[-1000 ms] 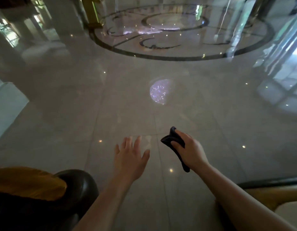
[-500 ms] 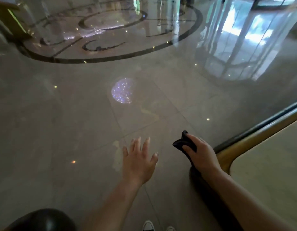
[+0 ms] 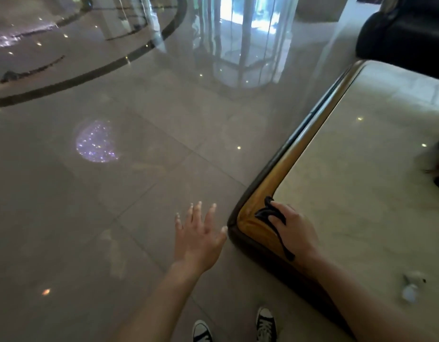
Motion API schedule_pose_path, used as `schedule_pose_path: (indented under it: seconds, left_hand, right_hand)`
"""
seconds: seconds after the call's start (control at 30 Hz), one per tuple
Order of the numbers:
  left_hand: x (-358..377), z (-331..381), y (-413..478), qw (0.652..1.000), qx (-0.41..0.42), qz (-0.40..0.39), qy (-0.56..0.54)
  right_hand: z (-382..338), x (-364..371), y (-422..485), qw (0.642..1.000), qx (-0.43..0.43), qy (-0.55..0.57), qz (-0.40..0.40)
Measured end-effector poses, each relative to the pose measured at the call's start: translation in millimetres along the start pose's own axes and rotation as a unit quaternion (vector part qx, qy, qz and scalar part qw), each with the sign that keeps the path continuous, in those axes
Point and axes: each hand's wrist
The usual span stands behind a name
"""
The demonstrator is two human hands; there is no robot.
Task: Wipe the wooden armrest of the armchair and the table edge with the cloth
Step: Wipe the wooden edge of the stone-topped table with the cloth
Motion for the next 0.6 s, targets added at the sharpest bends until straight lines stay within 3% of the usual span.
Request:
schedule_pose_path:
  seconds: [0.27, 0.6]
  left_hand:
    - [40.9, 65.8, 46.8, 0.999, 0.023, -0.001, 0.033]
    - [175.3, 128.3, 128.0, 0.998, -0.035, -0.048, 0.008]
  right_hand:
    - [92.2, -9.7, 31.1, 0.999, 0.045, -0.011, -0.001]
    - [226.4, 20.5, 119.3, 0.995, 0.034, -0.044, -0.080]
Point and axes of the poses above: each hand's wrist, its own y-axis towards the middle knuckle, its own x-axis out of the palm, z = x × y, and after that the axes turned 2 degrees about -y, right-handed
